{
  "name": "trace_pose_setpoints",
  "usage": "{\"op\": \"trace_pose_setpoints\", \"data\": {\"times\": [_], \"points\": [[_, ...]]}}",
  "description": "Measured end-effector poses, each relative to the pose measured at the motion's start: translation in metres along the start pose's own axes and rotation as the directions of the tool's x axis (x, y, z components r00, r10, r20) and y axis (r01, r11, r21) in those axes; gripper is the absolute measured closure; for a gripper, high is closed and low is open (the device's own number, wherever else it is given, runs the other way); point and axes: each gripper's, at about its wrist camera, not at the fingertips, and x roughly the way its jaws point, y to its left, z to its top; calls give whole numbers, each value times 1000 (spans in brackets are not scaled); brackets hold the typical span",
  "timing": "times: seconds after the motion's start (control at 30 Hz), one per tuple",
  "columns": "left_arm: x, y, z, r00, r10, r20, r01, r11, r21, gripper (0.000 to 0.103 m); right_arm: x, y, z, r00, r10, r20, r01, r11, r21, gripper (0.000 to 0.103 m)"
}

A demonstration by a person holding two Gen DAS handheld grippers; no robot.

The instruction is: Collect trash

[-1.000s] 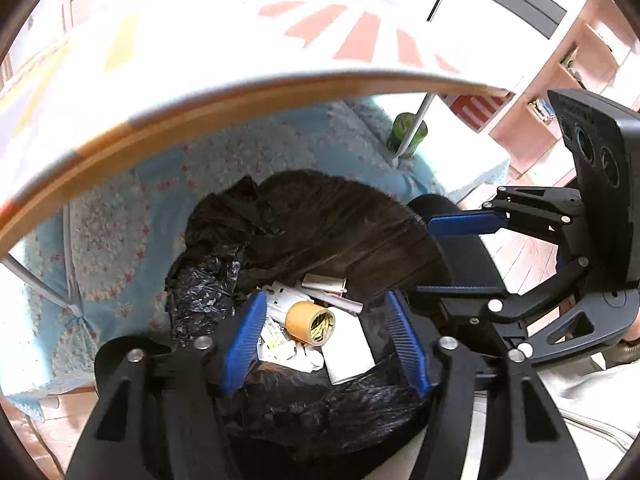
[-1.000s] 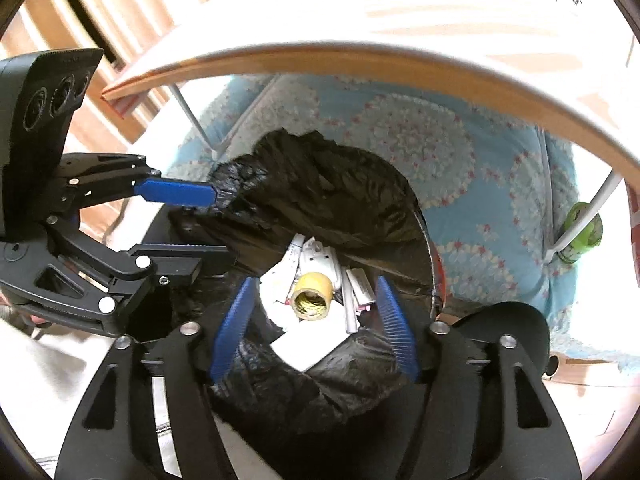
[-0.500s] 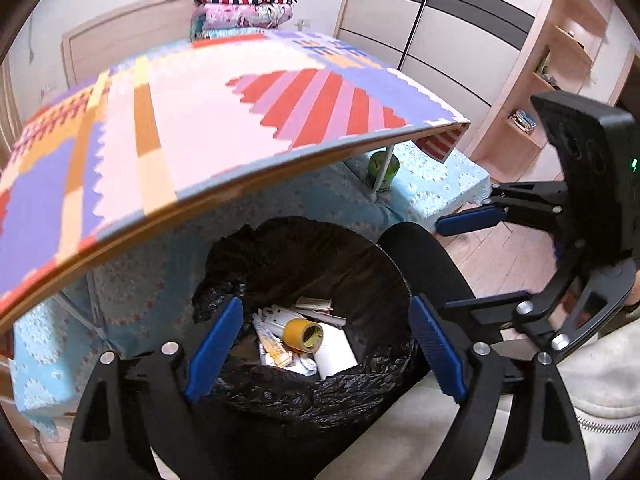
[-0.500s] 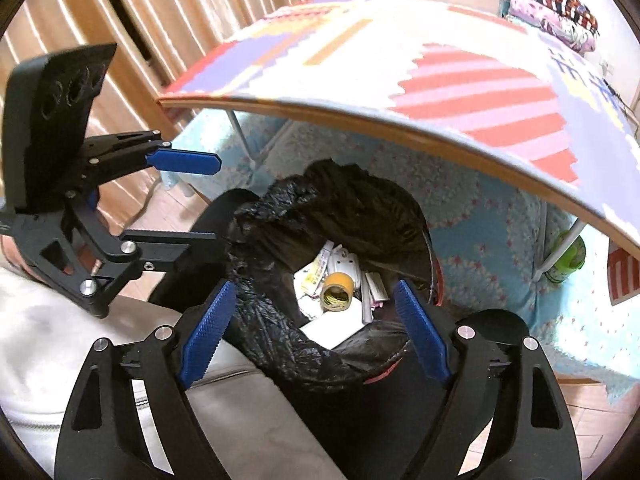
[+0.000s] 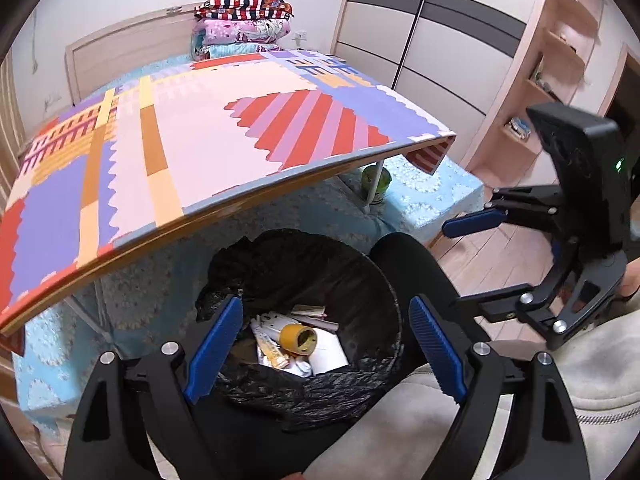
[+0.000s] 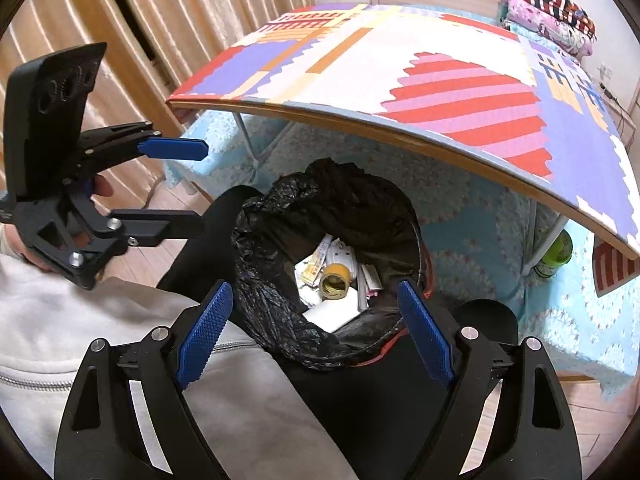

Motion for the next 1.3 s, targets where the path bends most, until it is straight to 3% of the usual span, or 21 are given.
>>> {"op": "trace_pose_setpoints", "data": {"times": [1.3], "points": [[1,2,-5,999,-44,-8,44,999,-17,21,-8,15,1,1000,-2,15,2,999,-47,18]]}}
